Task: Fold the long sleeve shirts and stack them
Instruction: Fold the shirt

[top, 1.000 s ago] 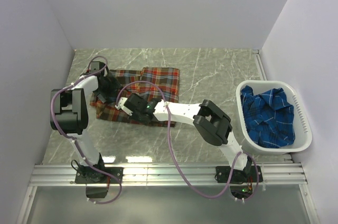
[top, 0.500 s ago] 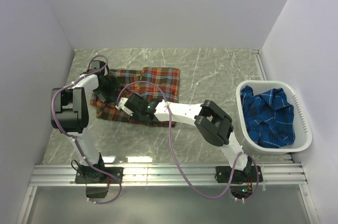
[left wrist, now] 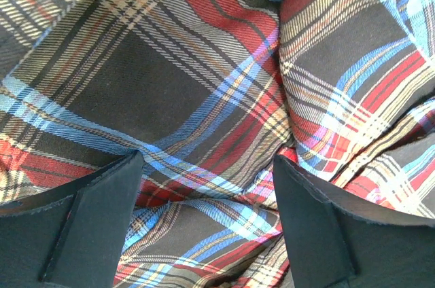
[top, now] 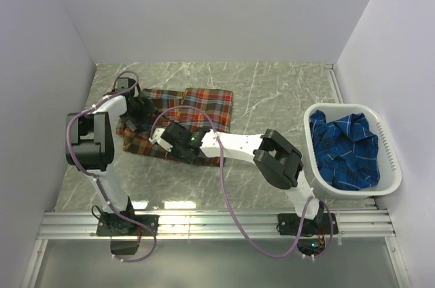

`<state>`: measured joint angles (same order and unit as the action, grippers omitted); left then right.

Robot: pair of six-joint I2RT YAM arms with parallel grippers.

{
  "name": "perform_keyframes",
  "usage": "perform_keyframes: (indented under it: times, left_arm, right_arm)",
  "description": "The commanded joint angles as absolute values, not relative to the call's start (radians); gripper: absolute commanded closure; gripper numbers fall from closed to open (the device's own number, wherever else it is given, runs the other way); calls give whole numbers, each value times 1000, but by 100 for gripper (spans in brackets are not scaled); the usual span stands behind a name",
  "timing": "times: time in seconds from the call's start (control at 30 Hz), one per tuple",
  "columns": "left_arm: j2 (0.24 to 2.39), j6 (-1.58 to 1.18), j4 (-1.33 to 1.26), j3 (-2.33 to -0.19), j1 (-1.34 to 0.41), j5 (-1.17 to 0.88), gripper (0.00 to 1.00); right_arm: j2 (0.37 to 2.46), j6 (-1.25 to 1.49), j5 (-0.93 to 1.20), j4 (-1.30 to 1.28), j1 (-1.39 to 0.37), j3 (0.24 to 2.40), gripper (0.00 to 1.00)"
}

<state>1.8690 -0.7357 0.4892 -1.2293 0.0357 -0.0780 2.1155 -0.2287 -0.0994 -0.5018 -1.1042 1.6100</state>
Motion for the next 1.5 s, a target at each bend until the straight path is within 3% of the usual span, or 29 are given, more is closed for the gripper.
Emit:
perform_keyframes:
  times: [0.0, 0.1, 0.2, 0.4, 0.57, 0.67, 0.9, 1.2, 1.47]
  left_arm:
    - [1881, -736, 453, -1209, 32, -69, 16]
    - [1833, -735, 433, -1204, 32, -95, 14]
    - [1757, -727, 420, -1209, 34, -97, 9]
    - [1565, -739, 449, -1223, 8, -100, 8]
    - [1447, -770, 469, -1166, -113, -80, 13]
    - [1393, -801, 454, -1100, -211, -92, 21]
    - [1399, -859, 373, -989, -394, -166, 57]
    - [1540, -833, 353, -951, -434, -30, 74]
    - [1594, -844, 314, -830, -373, -21, 81]
  right_arm:
    - [2095, -212, -38, -529, -1120, 1629, 79]
    - [2062, -195, -35, -531, -1120, 1638, 61]
    - [2007, -172, -47, -549, -1114, 1654, 52]
    - [1841, -32, -31, -540, -1039, 1566, 49]
    - [1721, 147, 172, -500, -892, 1409, 52]
    - [1666, 256, 338, -434, -781, 1292, 53]
    - [1635, 434, 569, -236, -660, 1089, 56]
    - [1791, 517, 679, -150, -632, 1048, 57]
    - [1882, 511, 724, -221, -583, 994, 58]
